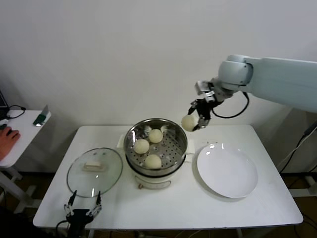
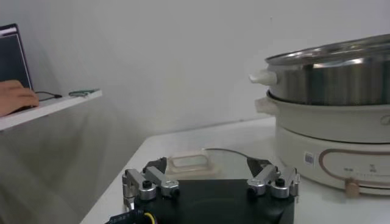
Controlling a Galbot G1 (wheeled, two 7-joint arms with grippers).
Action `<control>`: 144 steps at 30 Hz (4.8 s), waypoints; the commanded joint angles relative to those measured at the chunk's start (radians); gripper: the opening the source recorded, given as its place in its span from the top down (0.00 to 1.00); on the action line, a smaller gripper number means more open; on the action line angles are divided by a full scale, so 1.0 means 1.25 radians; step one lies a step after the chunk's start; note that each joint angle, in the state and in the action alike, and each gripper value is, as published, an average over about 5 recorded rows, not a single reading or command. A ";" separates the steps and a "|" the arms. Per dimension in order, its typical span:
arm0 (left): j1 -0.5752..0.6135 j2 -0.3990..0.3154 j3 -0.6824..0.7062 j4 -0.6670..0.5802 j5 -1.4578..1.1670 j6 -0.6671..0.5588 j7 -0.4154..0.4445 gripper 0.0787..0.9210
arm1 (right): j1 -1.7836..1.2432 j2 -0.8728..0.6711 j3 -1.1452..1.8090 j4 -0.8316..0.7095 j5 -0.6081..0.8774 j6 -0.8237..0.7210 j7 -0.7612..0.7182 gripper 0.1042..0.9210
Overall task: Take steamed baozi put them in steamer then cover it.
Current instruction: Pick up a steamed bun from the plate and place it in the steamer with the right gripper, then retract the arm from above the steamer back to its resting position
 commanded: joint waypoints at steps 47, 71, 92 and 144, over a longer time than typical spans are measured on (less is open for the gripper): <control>0.012 -0.002 -0.014 -0.006 0.000 -0.006 -0.005 0.12 | -0.187 0.139 0.090 -0.136 -0.001 0.003 0.028 0.12; -0.049 0.012 -0.026 -0.041 -0.009 0.023 0.005 0.12 | -0.957 -0.302 1.072 0.156 0.048 0.047 0.711 0.12; -0.105 0.043 -0.033 -0.046 0.078 0.025 0.007 0.12 | -1.988 -0.049 1.897 0.301 -0.155 0.351 0.615 0.12; -0.363 0.147 0.042 0.408 1.171 0.075 -0.283 0.12 | -2.135 0.190 1.851 0.224 -0.232 0.542 0.578 0.12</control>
